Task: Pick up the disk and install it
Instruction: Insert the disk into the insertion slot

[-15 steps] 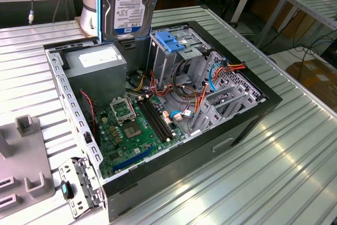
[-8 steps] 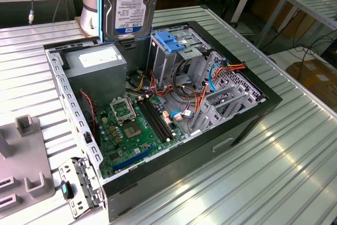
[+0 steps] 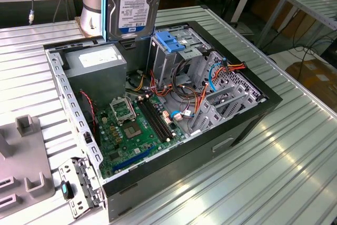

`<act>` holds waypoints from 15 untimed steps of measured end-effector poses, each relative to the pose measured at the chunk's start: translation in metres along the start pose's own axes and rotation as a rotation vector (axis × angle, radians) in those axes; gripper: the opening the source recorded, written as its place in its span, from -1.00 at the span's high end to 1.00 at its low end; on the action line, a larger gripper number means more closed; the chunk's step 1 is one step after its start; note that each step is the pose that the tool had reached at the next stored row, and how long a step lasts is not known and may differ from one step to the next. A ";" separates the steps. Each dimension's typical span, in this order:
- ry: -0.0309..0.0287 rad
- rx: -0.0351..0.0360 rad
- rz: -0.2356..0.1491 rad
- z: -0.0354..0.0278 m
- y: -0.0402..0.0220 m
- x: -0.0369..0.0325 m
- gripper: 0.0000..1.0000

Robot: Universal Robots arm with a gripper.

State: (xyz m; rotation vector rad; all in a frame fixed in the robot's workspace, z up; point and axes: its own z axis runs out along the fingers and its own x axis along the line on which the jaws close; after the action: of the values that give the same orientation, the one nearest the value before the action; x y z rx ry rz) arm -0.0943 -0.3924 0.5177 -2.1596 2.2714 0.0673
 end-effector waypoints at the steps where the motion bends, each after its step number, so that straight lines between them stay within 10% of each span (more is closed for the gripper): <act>1: -0.0001 0.0000 0.000 0.0000 -0.0011 0.0000 0.25; 15: 0.0000 0.0000 0.000 0.0001 -0.0055 0.0047 0.25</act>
State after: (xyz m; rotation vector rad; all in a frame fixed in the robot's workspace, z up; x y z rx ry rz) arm -0.0891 -0.3974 0.5173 -2.1595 2.2714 0.0673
